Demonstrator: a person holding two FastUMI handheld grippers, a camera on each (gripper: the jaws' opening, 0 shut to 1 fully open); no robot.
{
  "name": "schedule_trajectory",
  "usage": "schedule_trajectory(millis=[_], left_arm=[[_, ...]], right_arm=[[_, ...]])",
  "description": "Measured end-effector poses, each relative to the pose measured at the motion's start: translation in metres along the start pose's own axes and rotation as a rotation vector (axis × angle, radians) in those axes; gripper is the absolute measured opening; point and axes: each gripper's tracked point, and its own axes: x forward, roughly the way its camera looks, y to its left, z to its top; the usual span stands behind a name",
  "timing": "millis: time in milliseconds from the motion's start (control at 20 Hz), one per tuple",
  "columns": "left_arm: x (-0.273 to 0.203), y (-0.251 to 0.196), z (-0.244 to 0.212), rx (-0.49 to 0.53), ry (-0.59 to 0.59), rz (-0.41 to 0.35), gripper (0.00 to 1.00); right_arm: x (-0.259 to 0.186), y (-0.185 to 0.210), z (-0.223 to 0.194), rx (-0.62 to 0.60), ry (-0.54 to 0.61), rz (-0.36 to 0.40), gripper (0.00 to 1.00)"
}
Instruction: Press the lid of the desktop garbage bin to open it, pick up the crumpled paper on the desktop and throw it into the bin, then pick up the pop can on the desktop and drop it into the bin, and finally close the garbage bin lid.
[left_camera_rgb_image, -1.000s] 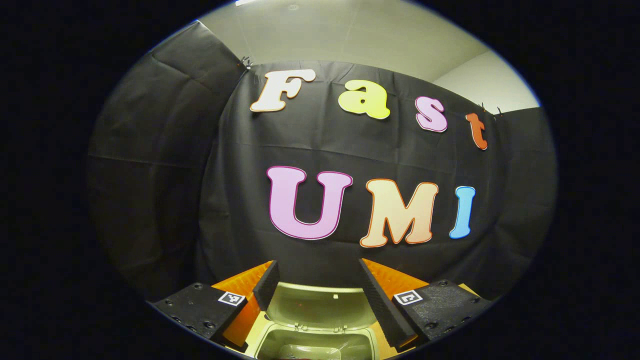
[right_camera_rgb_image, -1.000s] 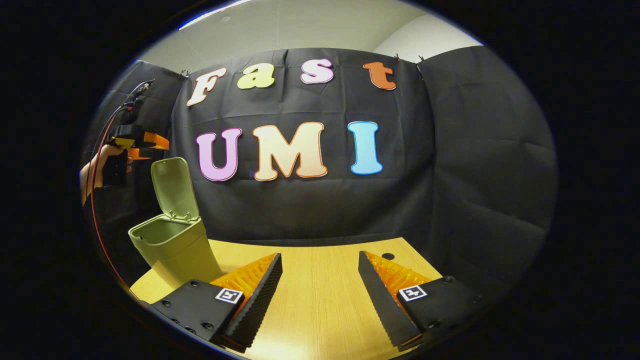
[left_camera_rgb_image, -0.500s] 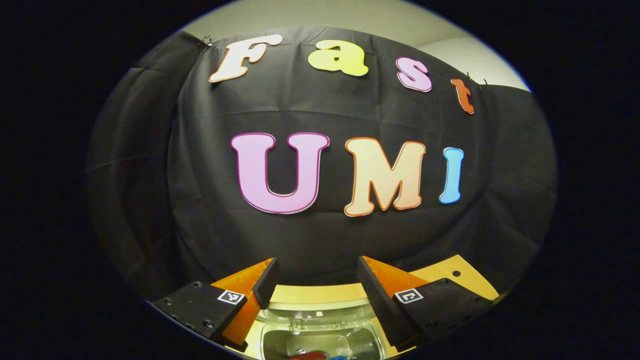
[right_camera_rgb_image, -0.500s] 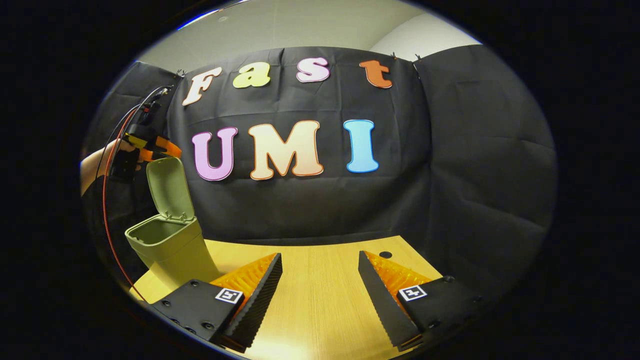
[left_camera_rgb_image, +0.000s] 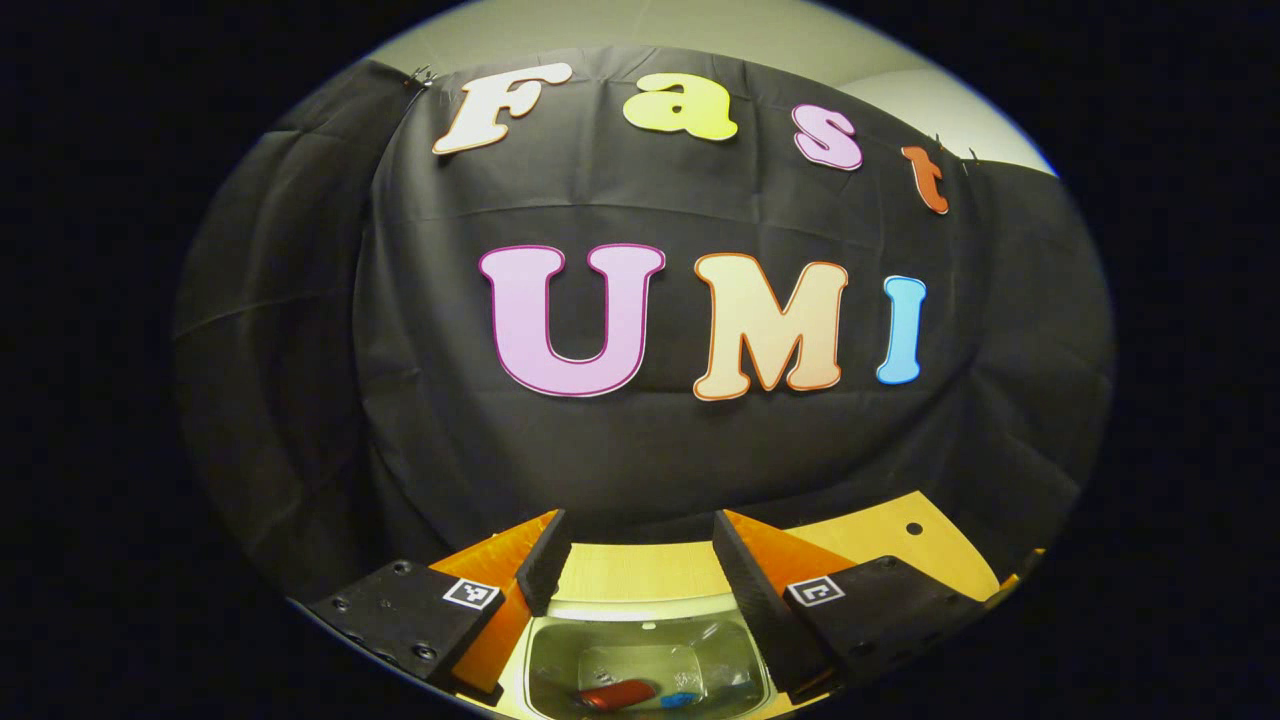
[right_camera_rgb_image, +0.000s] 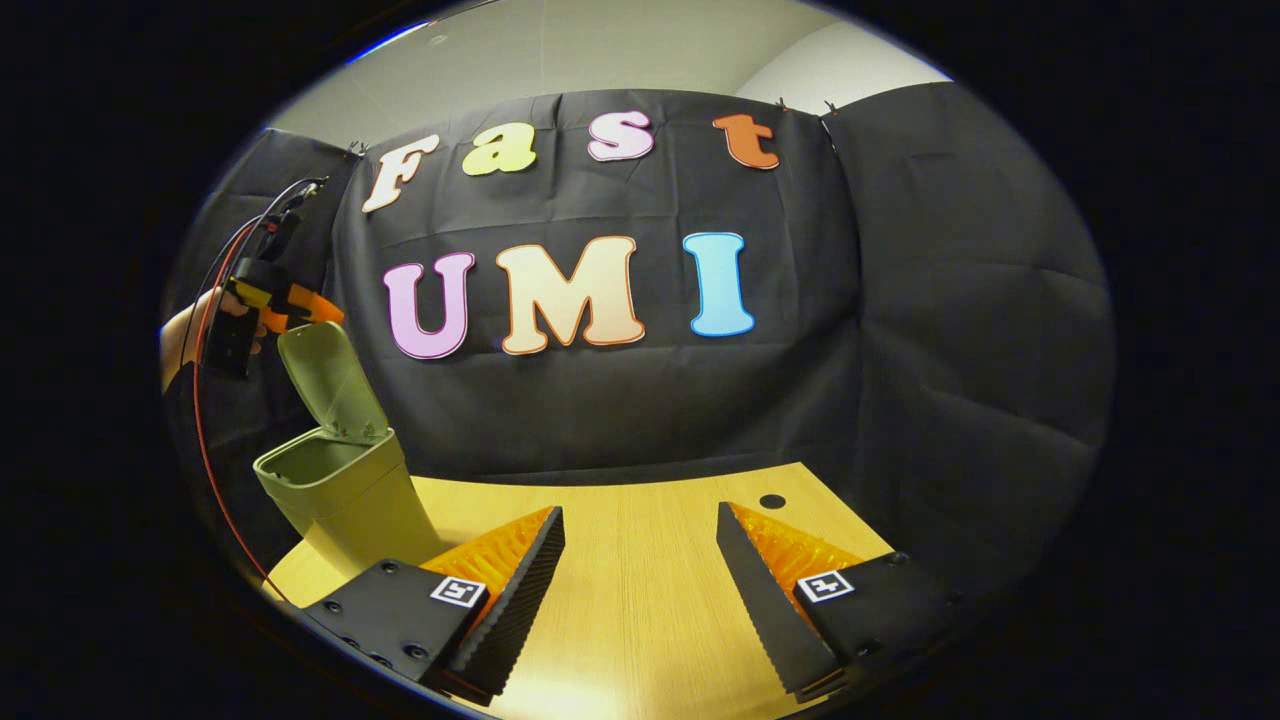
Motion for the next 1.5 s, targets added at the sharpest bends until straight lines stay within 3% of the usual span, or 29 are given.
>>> schedule_trajectory(millis=[500, 800, 1000, 1400, 1500], left_arm=[[-0.047, -0.007, -0.102, 0.015, 0.070, 0.034, 0.92], [-0.057, -0.006, -0.173, -0.014, 0.189, 0.060, 0.91], [-0.054, -0.004, -0.167, -0.024, 0.112, 0.082, 0.93], [-0.053, -0.006, -0.167, -0.044, 0.005, 0.018, 0.92], [-0.051, -0.006, -0.166, -0.009, -0.007, 0.026, 0.91]], right_arm=[[0.002, 0.012, -0.027, -0.004, 0.064, 0.039, 0.97], [0.005, 0.028, -0.036, -0.025, 0.092, 0.074, 0.97], [0.007, 0.032, -0.045, -0.044, 0.113, 0.080, 0.97], [0.021, 0.054, -0.050, -0.067, 0.132, 0.119, 0.97], [0.023, 0.058, -0.050, -0.065, 0.131, 0.127, 0.97]])
